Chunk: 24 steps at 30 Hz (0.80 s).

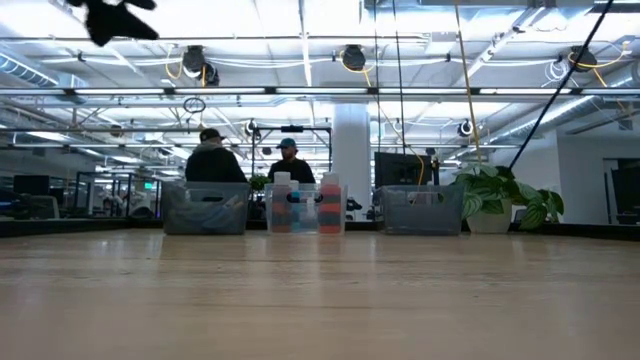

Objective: Pick & Place Paint Supplies
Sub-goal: Return to Home Position

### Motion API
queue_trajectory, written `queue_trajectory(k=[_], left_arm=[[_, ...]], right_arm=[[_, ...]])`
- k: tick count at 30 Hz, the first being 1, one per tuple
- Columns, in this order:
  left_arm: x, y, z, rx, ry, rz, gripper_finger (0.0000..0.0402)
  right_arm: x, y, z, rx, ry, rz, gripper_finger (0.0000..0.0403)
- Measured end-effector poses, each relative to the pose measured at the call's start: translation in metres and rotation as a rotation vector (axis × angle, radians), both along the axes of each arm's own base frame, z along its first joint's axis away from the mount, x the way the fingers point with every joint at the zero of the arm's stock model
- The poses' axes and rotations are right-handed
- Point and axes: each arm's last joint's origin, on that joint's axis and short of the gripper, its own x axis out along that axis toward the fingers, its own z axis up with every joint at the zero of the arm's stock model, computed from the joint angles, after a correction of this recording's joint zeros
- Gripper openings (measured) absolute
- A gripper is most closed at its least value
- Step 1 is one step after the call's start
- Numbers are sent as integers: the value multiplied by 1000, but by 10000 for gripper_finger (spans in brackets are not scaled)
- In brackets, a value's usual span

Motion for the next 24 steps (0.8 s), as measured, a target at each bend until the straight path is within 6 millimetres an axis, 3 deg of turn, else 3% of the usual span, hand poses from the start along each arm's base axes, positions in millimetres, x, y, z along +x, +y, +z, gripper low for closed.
queue_trajectory(k=[4, 10, 13, 24], left_arm=[[-14, -5, -24, -25, -8, 33, 268], [-10, -15, -78, -7, -52, 10, 269], [-7, -21, -94, 11, -130, -34, 269], [-11, -42, -111, 99, -261, -207, 269]], right_arm=[[-25, -11, -20, 37, 19, 17, 130], [-56, -40, -46, 161, -37, -13, 130], [-68, -53, -58, 209, -94, -13, 130], [-98, -81, -89, 282, -213, 2, 130]])
